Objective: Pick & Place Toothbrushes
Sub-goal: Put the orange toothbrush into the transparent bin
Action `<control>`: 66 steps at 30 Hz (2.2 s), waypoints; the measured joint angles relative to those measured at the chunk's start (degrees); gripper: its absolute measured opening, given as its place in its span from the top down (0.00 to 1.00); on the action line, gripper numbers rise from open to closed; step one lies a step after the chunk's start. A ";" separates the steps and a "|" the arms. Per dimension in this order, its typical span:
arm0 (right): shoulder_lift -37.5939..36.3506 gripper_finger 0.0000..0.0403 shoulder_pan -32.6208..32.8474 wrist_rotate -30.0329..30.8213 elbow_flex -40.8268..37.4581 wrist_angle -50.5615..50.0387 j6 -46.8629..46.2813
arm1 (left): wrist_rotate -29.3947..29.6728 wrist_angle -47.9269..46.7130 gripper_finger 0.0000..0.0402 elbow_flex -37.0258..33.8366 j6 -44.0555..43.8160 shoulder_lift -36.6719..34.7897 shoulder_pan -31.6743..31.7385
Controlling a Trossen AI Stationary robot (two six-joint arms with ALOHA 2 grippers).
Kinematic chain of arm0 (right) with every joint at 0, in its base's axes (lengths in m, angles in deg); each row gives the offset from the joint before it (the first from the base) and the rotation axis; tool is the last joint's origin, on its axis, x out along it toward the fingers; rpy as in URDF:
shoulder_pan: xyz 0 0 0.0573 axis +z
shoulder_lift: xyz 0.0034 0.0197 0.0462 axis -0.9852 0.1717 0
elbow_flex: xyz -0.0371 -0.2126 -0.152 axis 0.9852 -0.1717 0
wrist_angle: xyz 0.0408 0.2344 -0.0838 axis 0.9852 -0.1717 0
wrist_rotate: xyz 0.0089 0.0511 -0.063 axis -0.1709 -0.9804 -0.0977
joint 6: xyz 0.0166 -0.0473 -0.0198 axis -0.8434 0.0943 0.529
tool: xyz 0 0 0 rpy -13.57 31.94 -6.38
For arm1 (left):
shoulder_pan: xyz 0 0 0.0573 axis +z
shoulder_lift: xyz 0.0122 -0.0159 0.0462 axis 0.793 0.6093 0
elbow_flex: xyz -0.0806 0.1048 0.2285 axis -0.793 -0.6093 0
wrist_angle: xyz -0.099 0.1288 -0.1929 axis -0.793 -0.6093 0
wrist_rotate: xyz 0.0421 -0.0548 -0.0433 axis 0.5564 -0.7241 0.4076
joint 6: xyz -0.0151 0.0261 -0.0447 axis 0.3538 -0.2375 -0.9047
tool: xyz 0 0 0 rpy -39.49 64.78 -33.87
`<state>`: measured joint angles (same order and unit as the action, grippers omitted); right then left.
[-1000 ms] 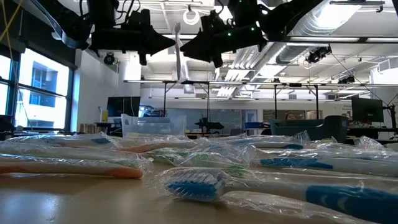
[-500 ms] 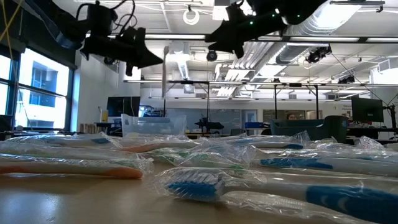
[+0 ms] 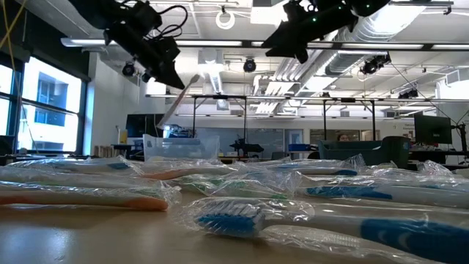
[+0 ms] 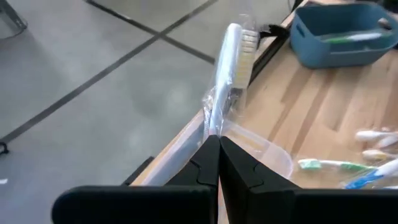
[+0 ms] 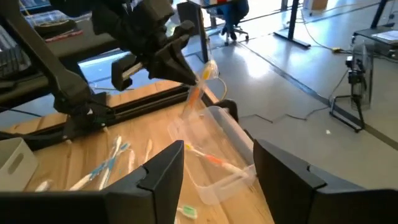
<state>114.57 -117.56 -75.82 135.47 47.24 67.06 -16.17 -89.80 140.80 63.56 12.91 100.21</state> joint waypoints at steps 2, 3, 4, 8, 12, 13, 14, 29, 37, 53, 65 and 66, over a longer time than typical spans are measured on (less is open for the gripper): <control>-0.75 0.54 -0.56 0.11 0.00 -0.41 0.00 | 0.76 -0.26 1.00 0.00 0.10 1.30 0.00; -1.21 0.54 -0.82 0.21 0.00 -0.67 0.02 | 0.86 -0.28 1.00 0.00 0.11 2.11 -0.02; -1.59 0.54 -1.11 0.24 0.00 -1.01 0.01 | 0.99 -0.30 1.00 0.00 0.07 2.95 -0.02; -3.51 0.54 -2.61 0.11 0.00 -2.19 0.04 | 0.99 -0.31 1.00 0.00 -1.64 6.49 -0.13; -5.43 0.54 -4.39 0.17 0.00 -3.55 0.04 | 0.99 -0.30 1.00 -0.02 -4.17 8.65 -0.13; -5.77 0.54 -4.83 0.21 0.00 -3.65 0.04 | 0.99 -0.50 1.00 -0.02 -4.79 8.99 -0.13; -6.17 0.54 -5.30 0.20 0.00 -3.86 0.05 | 0.99 -0.93 1.00 -0.02 -5.44 9.27 -0.13; -9.83 0.54 -10.72 -0.02 0.00 -4.38 0.87 | 4.77 -7.48 1.00 -0.09 -5.93 10.65 -0.13; -9.83 0.54 -11.85 -0.01 0.00 -4.38 1.12 | 2.89 -4.99 1.00 -0.09 -4.69 13.14 -0.21; -9.83 0.54 -11.83 -0.04 0.00 -4.14 1.11 | 0.99 -0.75 0.76 -0.08 -6.06 13.21 -0.52; -9.79 0.54 -11.79 -0.26 0.00 -2.59 1.09 | -0.29 1.11 0.77 -0.06 -7.73 12.54 -0.52; -9.79 0.54 -11.79 -0.29 0.00 -2.59 1.09 | -1.79 1.00 0.78 -0.06 -7.89 12.34 -0.52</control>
<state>104.78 -129.35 -76.11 135.47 44.65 68.15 -17.96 -88.79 140.73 55.67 25.24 99.68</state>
